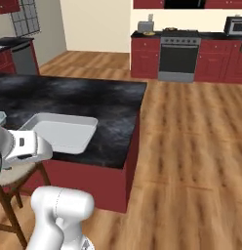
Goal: Place the cold items (sweet potato and peach) from the fridge in one tupperware on the dining counter. Place the warm items (hot dog and kebab skewer) in the stove area in another tupperware.
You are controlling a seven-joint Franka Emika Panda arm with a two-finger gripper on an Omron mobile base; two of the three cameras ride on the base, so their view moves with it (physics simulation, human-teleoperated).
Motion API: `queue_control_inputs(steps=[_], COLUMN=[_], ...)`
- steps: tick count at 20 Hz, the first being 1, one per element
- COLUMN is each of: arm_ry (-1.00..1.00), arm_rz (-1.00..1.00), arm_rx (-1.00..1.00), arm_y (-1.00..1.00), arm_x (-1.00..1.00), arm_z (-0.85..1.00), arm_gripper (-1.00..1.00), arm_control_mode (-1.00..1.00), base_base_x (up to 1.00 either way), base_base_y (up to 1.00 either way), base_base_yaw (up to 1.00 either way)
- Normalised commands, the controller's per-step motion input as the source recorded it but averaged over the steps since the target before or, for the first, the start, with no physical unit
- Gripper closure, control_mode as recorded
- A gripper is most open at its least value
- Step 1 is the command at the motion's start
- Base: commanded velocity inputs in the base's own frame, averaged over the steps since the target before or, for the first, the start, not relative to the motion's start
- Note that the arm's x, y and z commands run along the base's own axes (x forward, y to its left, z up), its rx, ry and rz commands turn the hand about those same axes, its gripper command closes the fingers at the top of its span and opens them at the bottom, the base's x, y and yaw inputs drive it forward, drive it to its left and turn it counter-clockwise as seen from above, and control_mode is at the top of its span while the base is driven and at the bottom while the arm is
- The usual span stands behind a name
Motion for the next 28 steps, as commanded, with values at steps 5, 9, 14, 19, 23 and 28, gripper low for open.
queue_control_inputs(steps=[5,9,14,19,23,28], arm_ry=[0.0,0.0,0.0,0.0,0.0,0.0], arm_rz=[0.0,0.0,0.0,0.0,0.0,0.0], arm_rx=[0.0,0.0,0.0,0.0,0.0,0.0], arm_y=[0.0,0.0,0.0,0.0,0.0,0.0], arm_x=[0.0,0.0,0.0,0.0,0.0,0.0], arm_z=[0.0,0.0,0.0,0.0,0.0,0.0], arm_gripper=[-1.0,-1.0,-1.0,-1.0,-1.0,-1.0], arm_control_mode=[1.0,1.0,1.0,1.0,1.0,1.0], base_base_x=[0.63,0.89,0.98,1.0,1.0,1.0], base_base_y=[-1.0,-1.0,-1.0,-0.99,-0.56,-0.17], base_base_yaw=[0.0,0.0,0.02,0.02,-0.01,-0.05])
